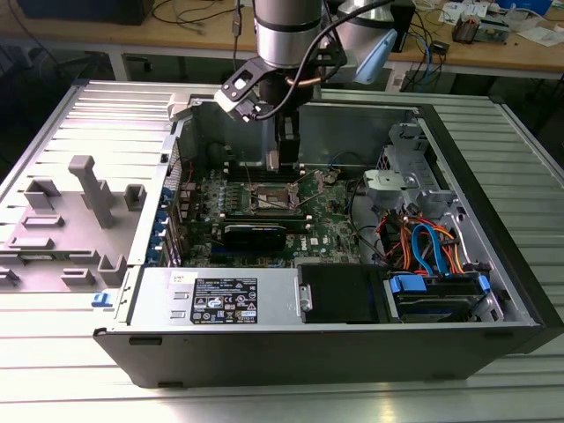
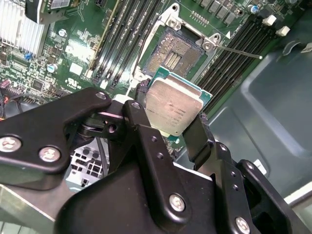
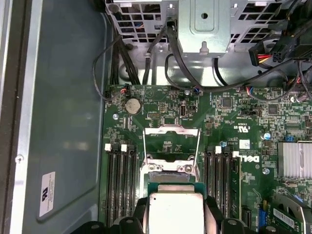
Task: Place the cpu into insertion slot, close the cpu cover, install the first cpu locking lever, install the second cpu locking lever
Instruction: 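Place the cpu into insertion slot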
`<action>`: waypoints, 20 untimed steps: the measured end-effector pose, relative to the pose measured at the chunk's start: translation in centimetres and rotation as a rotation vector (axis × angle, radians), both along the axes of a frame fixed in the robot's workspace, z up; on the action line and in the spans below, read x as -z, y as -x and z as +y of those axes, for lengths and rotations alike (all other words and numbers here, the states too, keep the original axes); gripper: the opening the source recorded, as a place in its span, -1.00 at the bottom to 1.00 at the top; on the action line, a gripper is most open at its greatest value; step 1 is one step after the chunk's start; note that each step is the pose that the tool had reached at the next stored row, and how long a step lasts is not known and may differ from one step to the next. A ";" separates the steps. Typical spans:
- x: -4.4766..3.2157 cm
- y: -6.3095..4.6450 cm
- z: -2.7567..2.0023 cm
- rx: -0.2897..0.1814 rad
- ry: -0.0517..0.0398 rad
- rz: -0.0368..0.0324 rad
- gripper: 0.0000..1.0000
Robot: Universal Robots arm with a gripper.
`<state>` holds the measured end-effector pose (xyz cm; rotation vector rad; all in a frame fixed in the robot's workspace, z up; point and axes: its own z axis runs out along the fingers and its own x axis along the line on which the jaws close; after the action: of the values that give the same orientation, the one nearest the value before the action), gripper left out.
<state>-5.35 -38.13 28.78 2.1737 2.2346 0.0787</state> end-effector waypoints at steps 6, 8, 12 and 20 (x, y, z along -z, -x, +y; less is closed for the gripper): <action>0.33 0.0 0.00 0.000 0.0000 0.0000 0.09; 0.33 0.0 0.00 0.000 0.0000 0.0000 0.09; 0.34 0.0 0.00 0.000 0.0000 0.0001 0.09; 0.46 0.0 0.00 0.012 0.0000 0.0001 0.09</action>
<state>-5.35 -38.12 28.31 2.1872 2.2210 0.0784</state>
